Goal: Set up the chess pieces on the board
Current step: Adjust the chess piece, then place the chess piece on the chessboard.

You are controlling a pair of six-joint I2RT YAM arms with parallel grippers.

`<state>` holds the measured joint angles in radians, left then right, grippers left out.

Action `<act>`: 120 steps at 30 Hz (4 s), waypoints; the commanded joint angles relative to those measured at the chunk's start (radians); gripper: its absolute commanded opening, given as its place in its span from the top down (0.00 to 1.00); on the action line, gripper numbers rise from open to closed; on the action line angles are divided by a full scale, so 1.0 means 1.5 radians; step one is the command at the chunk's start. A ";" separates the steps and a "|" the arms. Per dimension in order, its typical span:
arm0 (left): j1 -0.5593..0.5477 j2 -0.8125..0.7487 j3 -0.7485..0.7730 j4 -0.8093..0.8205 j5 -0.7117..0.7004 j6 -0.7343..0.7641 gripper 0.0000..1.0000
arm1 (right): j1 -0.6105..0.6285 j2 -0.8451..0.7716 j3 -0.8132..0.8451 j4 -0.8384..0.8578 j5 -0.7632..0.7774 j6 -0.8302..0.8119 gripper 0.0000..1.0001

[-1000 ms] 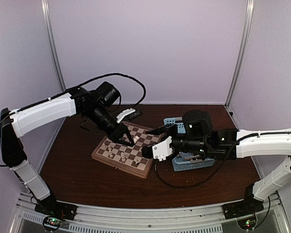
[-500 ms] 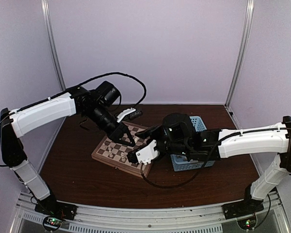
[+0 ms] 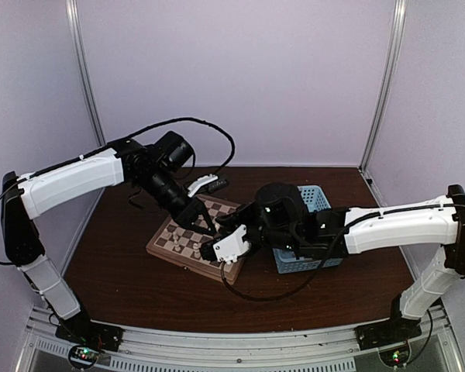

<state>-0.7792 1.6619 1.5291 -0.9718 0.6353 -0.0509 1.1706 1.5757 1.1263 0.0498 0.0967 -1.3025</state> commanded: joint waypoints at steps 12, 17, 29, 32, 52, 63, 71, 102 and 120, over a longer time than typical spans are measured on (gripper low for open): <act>0.000 -0.130 -0.107 0.164 -0.114 -0.074 0.42 | -0.044 -0.042 -0.047 0.077 -0.070 0.211 0.86; 0.014 -0.209 -0.165 0.215 -0.144 -0.096 0.31 | -0.075 -0.058 -0.082 0.113 -0.138 0.321 0.86; 0.018 -0.329 -0.328 0.422 -0.165 -0.170 0.30 | -0.103 -0.032 -0.180 0.410 -0.202 0.718 0.89; 0.014 -0.350 -0.402 0.542 -0.214 -0.271 0.39 | -0.103 0.008 -0.210 0.561 -0.186 0.849 0.90; -0.040 -0.281 -0.387 0.619 -0.274 -0.356 0.49 | -0.056 0.105 -0.188 0.635 -0.082 0.857 0.92; -0.041 -0.261 -0.369 0.627 -0.245 -0.344 0.56 | -0.052 0.118 -0.181 0.638 -0.086 0.855 0.92; -0.042 -0.253 -0.367 0.626 -0.243 -0.337 0.68 | -0.052 0.124 -0.174 0.638 -0.092 0.853 0.92; 0.035 -0.360 -0.458 0.517 -0.333 -0.292 1.00 | -0.114 0.027 -0.244 0.508 -0.117 0.854 0.56; 0.124 -0.425 -0.639 0.515 -0.437 -0.311 1.00 | -0.306 -0.043 -0.163 0.234 -0.151 0.997 0.00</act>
<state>-0.6018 1.0283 0.6041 -0.2478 0.0551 -0.5114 0.7090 1.5681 1.0237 0.3058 -0.1314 0.1551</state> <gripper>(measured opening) 0.074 0.995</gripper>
